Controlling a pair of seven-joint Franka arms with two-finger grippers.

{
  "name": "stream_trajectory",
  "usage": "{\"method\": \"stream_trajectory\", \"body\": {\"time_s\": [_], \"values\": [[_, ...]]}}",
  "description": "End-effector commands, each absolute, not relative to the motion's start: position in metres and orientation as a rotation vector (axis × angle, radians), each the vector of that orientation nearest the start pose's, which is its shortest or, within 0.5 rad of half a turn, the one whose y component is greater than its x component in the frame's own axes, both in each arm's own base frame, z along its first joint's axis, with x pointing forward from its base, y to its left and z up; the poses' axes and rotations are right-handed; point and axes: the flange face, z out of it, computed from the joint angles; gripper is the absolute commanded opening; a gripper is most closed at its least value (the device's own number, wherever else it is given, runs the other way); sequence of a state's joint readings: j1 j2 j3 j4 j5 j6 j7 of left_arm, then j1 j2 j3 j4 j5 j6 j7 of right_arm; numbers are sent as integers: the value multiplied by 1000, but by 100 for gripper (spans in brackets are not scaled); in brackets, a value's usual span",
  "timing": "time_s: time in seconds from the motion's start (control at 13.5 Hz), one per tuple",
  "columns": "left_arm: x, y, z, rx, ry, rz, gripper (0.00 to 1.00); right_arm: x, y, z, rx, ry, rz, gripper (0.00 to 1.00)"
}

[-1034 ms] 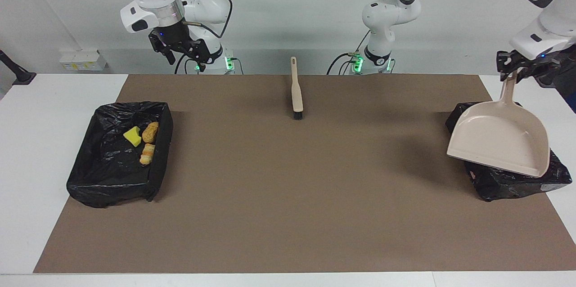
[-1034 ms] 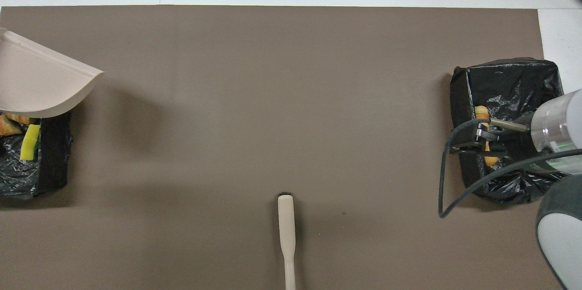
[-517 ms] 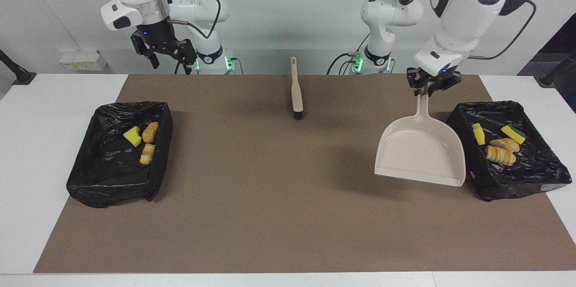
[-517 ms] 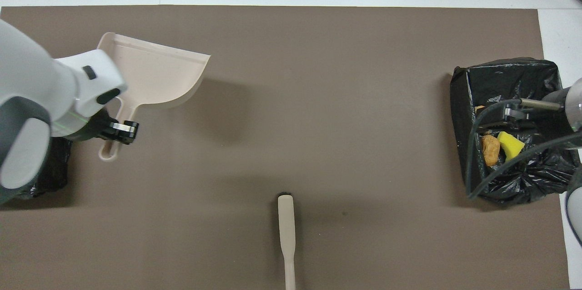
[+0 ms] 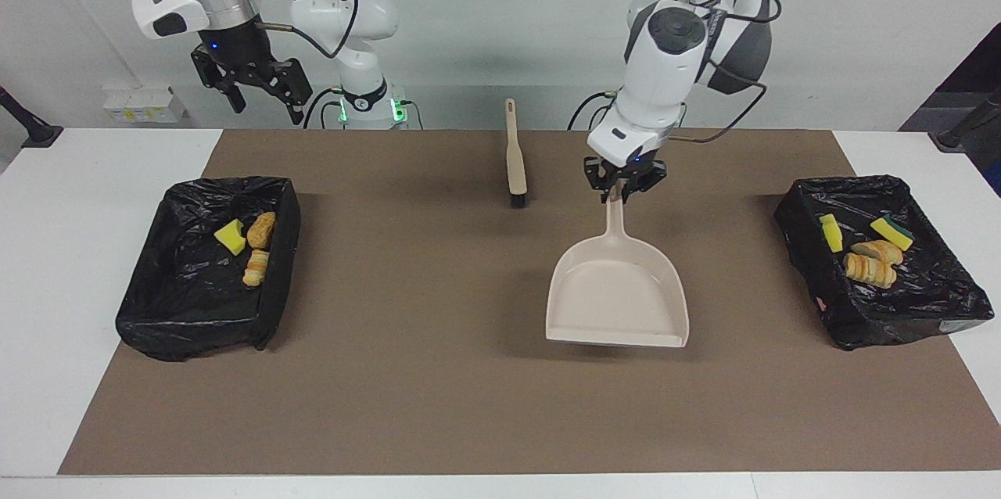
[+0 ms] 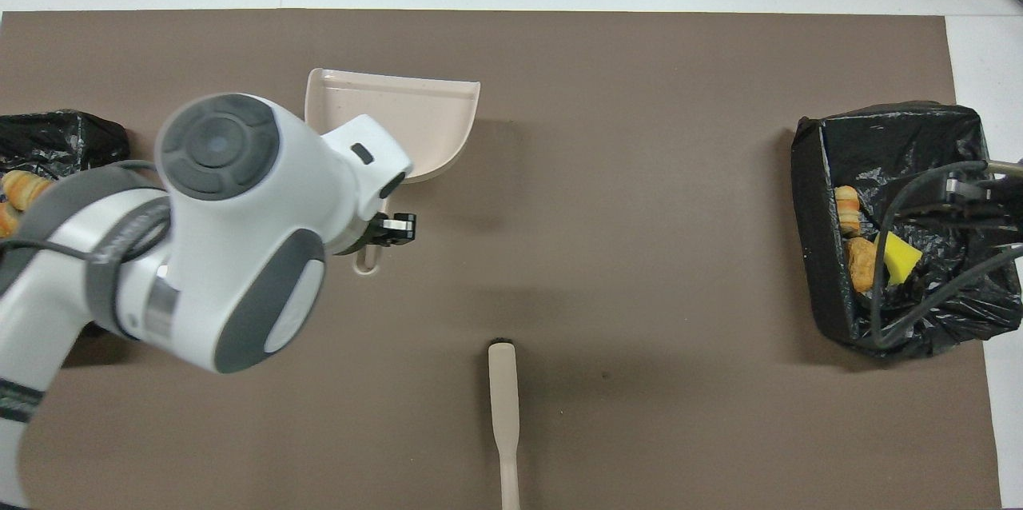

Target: Sweep and dump trash in bin

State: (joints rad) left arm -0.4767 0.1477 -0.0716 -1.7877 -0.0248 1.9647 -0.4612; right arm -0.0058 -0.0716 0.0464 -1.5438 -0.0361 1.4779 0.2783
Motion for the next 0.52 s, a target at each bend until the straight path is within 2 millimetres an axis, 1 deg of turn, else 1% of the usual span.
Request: {"method": "stream_trajectory", "body": {"time_s": [0.0,0.07,0.15,0.3,0.44], "values": [[518,-359,430,-3212,57,-49,0,533,8,673,-3174,293,11,100],[514,-367,422,-3209,73,-37,0,534,6,673,-3174,290,14,100],[503,-380,416,-3205,101,-27,0,533,7,674,-3171,292,12,100],[495,-384,406,-3205,135,-28,0,534,8,676,-3162,289,-3,100],[478,-402,392,-3215,167,-54,0,530,7,679,-3148,292,-13,100]]}}
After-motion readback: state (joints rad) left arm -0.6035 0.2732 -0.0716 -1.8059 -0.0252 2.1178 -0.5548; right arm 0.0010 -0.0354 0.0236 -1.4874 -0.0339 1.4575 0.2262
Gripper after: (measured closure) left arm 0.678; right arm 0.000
